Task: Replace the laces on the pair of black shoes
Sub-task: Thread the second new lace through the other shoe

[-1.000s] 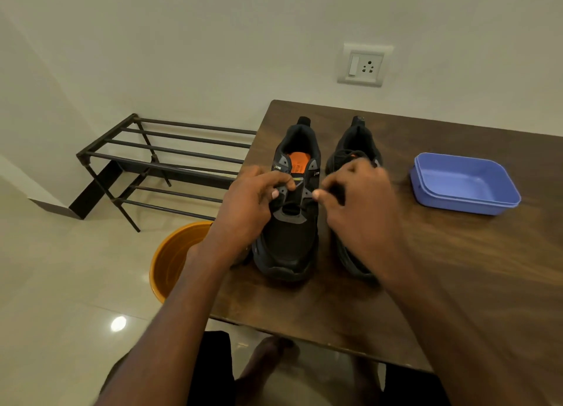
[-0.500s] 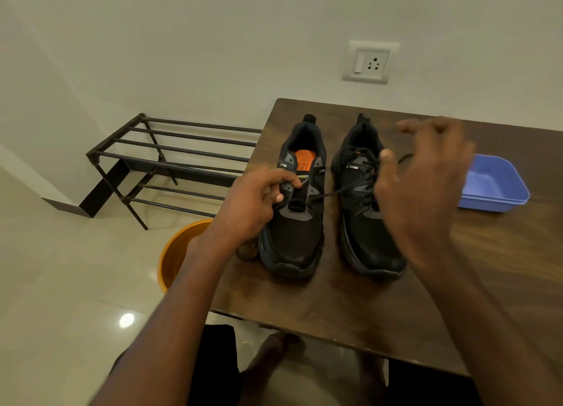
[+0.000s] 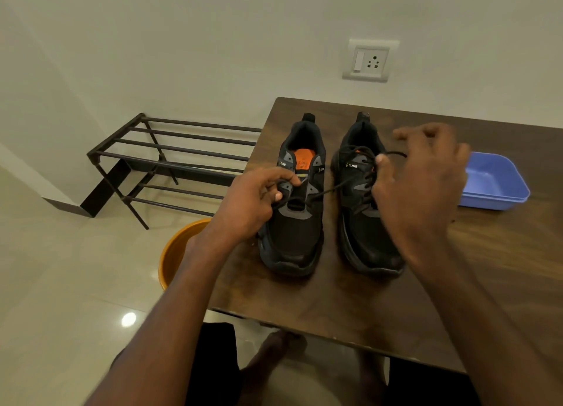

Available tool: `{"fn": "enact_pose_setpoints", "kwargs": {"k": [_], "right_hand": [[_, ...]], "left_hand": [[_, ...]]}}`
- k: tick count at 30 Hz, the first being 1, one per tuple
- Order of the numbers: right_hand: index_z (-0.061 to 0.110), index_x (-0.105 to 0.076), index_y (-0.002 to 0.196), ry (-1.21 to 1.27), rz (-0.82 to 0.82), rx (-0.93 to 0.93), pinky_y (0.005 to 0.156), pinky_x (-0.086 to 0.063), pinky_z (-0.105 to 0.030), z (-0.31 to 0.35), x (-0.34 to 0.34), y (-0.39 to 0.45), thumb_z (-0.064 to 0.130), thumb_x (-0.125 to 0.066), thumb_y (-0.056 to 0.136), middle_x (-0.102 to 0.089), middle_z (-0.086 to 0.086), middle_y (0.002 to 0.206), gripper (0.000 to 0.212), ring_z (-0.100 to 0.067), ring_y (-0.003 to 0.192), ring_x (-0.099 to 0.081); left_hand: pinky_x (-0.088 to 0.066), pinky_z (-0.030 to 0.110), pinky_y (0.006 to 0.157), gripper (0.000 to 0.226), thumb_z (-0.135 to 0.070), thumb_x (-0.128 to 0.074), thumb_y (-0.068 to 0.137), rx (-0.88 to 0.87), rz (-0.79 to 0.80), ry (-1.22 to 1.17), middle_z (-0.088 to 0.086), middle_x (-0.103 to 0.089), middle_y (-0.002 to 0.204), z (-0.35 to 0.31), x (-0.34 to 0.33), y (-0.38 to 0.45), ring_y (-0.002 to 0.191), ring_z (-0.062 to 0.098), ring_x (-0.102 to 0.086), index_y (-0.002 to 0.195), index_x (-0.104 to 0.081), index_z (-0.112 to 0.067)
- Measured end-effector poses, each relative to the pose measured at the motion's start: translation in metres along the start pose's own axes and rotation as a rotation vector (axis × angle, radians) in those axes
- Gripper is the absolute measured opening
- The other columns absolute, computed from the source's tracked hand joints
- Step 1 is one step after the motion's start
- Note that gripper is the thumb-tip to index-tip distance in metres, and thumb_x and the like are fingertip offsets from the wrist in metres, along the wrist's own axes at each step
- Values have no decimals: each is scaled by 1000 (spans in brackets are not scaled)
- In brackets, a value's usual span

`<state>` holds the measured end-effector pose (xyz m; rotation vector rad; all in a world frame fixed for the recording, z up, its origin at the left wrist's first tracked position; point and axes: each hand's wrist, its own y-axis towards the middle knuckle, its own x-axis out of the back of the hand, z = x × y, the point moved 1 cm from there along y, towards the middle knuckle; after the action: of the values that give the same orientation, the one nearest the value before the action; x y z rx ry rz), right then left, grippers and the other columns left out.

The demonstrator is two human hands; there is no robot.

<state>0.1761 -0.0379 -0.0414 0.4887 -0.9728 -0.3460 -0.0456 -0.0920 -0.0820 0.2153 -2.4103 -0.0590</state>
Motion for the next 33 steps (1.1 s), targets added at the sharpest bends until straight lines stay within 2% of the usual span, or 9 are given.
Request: {"fn": "enact_pose_setpoints", "kwargs": {"k": [3, 7, 9, 11, 14, 18, 23, 29, 33], "right_hand": [[24, -64, 125, -43, 248, 194, 96, -49, -45, 16, -16, -19, 41, -70, 93, -51, -2, 133, 37, -26, 120, -46], [29, -72, 102, -19, 562, 211, 99, -48, -41, 24, -37, -29, 35, -70, 95, -60, 5, 119, 10, -16, 113, -49], [29, -71, 92, 87, 477, 96, 94, -52, -39, 16, -36, -23, 25, -70, 95, -65, 6, 108, 5, -12, 102, -56], [25, -71, 91, 167, 240, -34, 81, -52, -37, 6, -22, -10, 21, -69, 95, -67, 4, 104, 6, -15, 94, -61], [18, -72, 104, 41, 42, -77, 79, -43, -36, -6, -4, 2, 22, -68, 95, -63, -3, 116, 11, -26, 107, -57], [20, -60, 130, 29, 245, 124, 99, -48, -39, 8, -15, -13, 26, -70, 93, -49, -5, 134, 38, -25, 123, -47], [27, -70, 110, 36, 577, 182, 87, -47, -31, 25, -38, -30, 39, -67, 97, -64, 7, 110, 18, -13, 106, -57], [18, -73, 108, 46, 280, -44, 80, -50, -33, 3, -16, -3, 27, -65, 100, -69, -2, 109, 15, -15, 90, -61], [21, -68, 119, 57, 284, 135, 88, -50, -33, 9, -16, -12, 32, -68, 97, -59, 0, 125, 25, -19, 109, -58]], "left_hand": [[-49, 19, 92, 41, 4, -56, 99, -22, 7, -13, -24, -50, 101, 1, 1, 0, 111, 5, -54, 122, -69, -29], [-50, 21, 93, 42, 3, -56, 100, -29, 10, -21, -26, -52, 102, 2, 1, -1, 110, 4, -55, 122, -69, -30], [-50, 20, 91, 41, 2, -56, 100, -19, 10, -26, -25, -53, 101, 1, 1, -1, 105, 1, -56, 122, -69, -30], [-52, 20, 92, 40, 3, -56, 100, -20, 3, -35, -24, -54, 98, 1, 2, -1, 99, -2, -57, 121, -70, -29], [-53, 21, 95, 44, 6, -56, 99, -8, 3, -53, -24, -53, 97, 1, 3, -1, 98, 0, -58, 120, -71, -28], [-54, 21, 93, 44, 7, -55, 98, -13, 11, -42, -23, -53, 98, 0, 2, -1, 98, 0, -58, 121, -70, -28], [-52, 14, 83, 44, 6, -56, 99, -30, 11, -22, -22, -54, 97, 2, 3, -1, 94, -6, -57, 121, -69, -30], [-53, 20, 88, 48, 10, -54, 98, -3, 13, -44, -18, -52, 102, 1, 3, 0, 98, 2, -56, 120, -70, -30], [-54, 21, 90, 46, 9, -54, 98, -5, 17, -61, -17, -53, 101, 0, 3, -1, 96, 2, -56, 119, -69, -30]]}}
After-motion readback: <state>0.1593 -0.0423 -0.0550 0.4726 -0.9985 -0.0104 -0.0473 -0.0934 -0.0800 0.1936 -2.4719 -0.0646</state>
